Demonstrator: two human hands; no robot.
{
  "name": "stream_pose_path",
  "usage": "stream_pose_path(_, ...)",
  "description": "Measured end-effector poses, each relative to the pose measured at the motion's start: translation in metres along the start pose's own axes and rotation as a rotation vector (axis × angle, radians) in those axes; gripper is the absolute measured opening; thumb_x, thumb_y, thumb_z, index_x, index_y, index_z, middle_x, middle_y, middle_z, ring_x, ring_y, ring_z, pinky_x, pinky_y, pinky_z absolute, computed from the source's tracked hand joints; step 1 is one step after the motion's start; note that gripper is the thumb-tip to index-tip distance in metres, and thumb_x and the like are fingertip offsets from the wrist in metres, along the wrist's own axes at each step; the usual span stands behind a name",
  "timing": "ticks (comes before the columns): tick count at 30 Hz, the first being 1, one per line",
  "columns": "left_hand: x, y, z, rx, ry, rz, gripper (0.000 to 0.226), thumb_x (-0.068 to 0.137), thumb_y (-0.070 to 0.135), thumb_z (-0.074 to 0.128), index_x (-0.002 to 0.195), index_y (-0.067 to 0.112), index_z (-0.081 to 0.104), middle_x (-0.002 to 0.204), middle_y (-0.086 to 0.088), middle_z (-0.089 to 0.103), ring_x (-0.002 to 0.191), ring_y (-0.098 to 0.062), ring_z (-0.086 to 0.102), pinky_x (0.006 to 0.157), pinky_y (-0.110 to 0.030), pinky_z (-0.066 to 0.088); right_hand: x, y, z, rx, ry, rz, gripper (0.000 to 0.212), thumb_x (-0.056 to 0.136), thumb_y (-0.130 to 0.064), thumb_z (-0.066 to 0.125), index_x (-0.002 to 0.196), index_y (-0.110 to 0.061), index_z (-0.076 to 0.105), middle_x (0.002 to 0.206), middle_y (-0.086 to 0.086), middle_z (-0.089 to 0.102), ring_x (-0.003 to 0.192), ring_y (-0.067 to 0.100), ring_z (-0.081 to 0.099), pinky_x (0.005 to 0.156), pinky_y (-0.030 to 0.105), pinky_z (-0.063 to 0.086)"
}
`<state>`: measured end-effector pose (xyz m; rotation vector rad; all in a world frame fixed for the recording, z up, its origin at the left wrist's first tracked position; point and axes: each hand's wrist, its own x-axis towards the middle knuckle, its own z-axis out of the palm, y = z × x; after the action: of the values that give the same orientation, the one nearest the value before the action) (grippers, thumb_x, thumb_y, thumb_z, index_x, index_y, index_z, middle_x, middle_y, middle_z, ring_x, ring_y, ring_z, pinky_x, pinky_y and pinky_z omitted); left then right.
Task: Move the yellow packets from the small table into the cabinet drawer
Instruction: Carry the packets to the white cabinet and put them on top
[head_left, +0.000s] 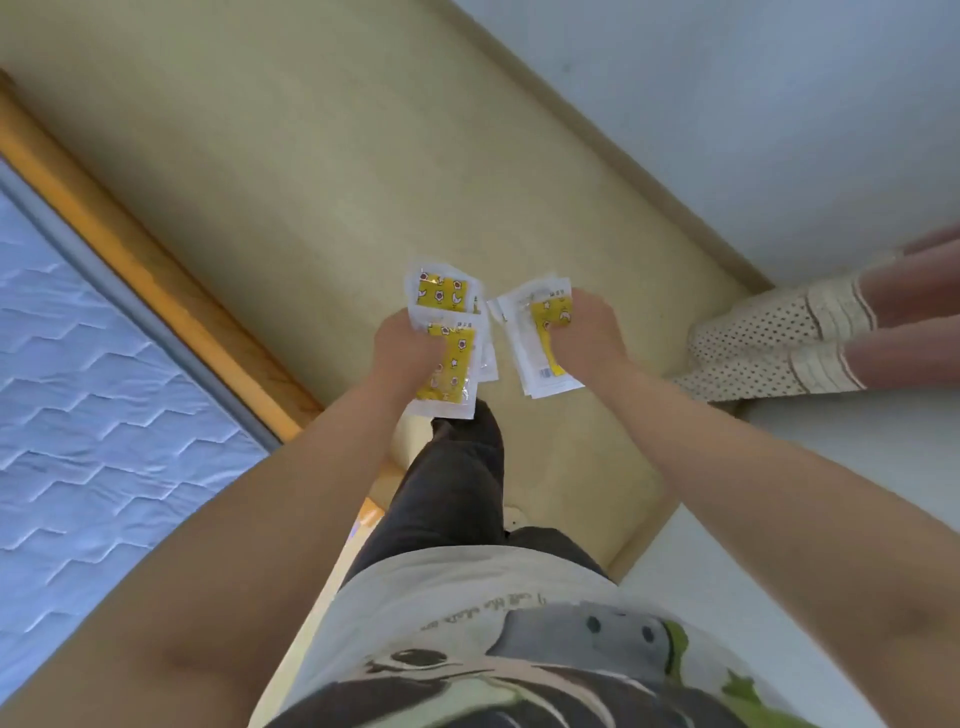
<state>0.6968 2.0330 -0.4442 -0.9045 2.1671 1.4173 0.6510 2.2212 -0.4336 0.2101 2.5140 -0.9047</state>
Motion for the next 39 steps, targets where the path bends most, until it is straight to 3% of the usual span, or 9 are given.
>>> stream_pose_path(4,0.077,0.042,-0.043,-0.085,0.024,0.014,0.023,0.075,0.003,0.057,0.094,0.01,0.068,0.094,-0.011,0.071,0.088,-0.028,0.068,0.079,-0.042,0.057,0.091,-0.069,0.001,-0.082,-0.041,-0.117,0.027,0.079,0.002,0.043,0.096,-0.01,0.061,0.089,0.001,0.059,0.08,0.02,0.051,0.059,0.024,0.035)
stream_pose_path(12,0.209,0.135,-0.162,-0.147,0.045,-0.02,0.019,0.054,0.016,0.045,0.067,0.026,0.053,0.088,-0.011,0.064,0.093,-0.037,0.065,0.085,-0.052,0.054,0.257,-0.253,0.0,-0.214,-0.109,-0.256,0.024,0.082,0.001,0.047,0.099,-0.011,0.059,0.09,0.0,0.055,0.081,0.02,0.049,0.067,0.024,0.034)
stream_pose_path(17,0.281,0.17,-0.228,-0.233,0.148,-0.087,0.018,0.055,0.016,0.046,0.068,0.025,0.053,0.078,-0.003,0.062,0.083,-0.031,0.064,0.081,-0.047,0.054,0.335,-0.346,0.017,-0.225,-0.182,-0.318,0.029,0.081,0.0,0.047,0.102,-0.015,0.06,0.088,-0.002,0.058,0.08,0.021,0.055,0.054,0.024,0.037)
stream_pose_path(22,0.382,0.19,-0.294,-0.275,0.28,-0.172,0.024,0.074,-0.004,0.05,0.078,0.016,0.061,0.073,0.0,0.06,0.073,-0.025,0.061,0.07,-0.038,0.054,0.427,-0.445,0.051,-0.314,-0.233,-0.443,0.028,0.083,-0.001,0.045,0.106,-0.009,0.058,0.092,0.0,0.056,0.086,0.022,0.055,0.068,0.028,0.04)
stream_pose_path(24,0.425,0.203,-0.323,-0.288,0.33,-0.203,0.025,0.076,-0.005,0.05,0.088,0.012,0.063,0.077,-0.002,0.062,0.077,-0.029,0.064,0.075,-0.04,0.055,0.467,-0.49,0.065,-0.345,-0.257,-0.497,0.028,0.083,-0.001,0.045,0.107,-0.008,0.058,0.096,0.003,0.059,0.087,0.023,0.055,0.069,0.028,0.042)
stream_pose_path(29,0.511,0.238,-0.404,-0.389,0.457,-0.317,0.025,0.076,-0.004,0.053,0.08,0.018,0.062,0.085,-0.007,0.065,0.087,-0.034,0.067,0.081,-0.047,0.057,0.551,-0.602,0.098,-0.445,-0.362,-0.595,0.026,0.082,-0.003,0.047,0.106,-0.008,0.056,0.102,0.006,0.061,0.093,0.028,0.058,0.071,0.03,0.045)
stream_pose_path(32,0.549,0.254,-0.456,-0.376,0.529,-0.373,0.024,0.079,-0.002,0.053,0.096,0.013,0.064,0.077,-0.001,0.061,0.076,-0.027,0.063,0.065,-0.032,0.053,0.584,-0.669,0.119,-0.526,-0.41,-0.674,0.018,0.084,-0.004,0.049,0.101,-0.006,0.054,0.094,0.004,0.057,0.086,0.027,0.053,0.069,0.03,0.04)
stream_pose_path(34,0.569,0.26,-0.49,-0.376,0.573,-0.418,0.022,0.081,-0.001,0.051,0.093,0.015,0.061,0.071,0.002,0.056,0.067,-0.021,0.057,0.057,-0.025,0.046,0.602,-0.71,0.139,-0.556,-0.454,-0.727,0.01,0.084,-0.003,0.048,0.091,-0.009,0.048,0.086,0.002,0.051,0.08,0.025,0.047,0.063,0.029,0.034)
stream_pose_path(39,0.624,0.246,-0.575,-0.449,0.668,-0.496,0.023,0.085,0.0,0.05,0.091,0.021,0.059,0.075,0.004,0.057,0.079,-0.025,0.061,0.073,-0.035,0.056,0.643,-0.809,0.21,-0.588,-0.522,-0.807,0.019,0.083,-0.001,0.048,0.1,-0.004,0.054,0.096,0.009,0.061,0.088,0.029,0.057,0.067,0.034,0.044)
